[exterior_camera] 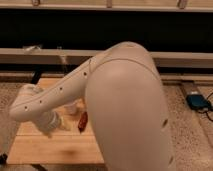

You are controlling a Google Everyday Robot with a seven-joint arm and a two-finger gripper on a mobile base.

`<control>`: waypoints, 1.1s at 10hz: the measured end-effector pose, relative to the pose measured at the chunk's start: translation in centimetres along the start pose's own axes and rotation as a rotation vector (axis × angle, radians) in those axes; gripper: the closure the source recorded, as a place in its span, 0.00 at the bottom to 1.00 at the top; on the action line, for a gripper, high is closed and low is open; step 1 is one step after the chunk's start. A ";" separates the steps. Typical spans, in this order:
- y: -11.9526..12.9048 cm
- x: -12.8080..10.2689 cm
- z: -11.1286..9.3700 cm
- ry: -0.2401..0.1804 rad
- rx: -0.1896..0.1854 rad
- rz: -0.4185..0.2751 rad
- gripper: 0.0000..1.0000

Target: Knock the eraser over

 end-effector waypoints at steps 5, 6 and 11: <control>2.8 -3.5 0.6 -0.021 0.000 -0.043 0.35; 3.8 -4.6 0.8 -0.027 -0.001 -0.057 0.35; 7.2 -9.7 0.8 -0.059 0.005 -0.107 0.35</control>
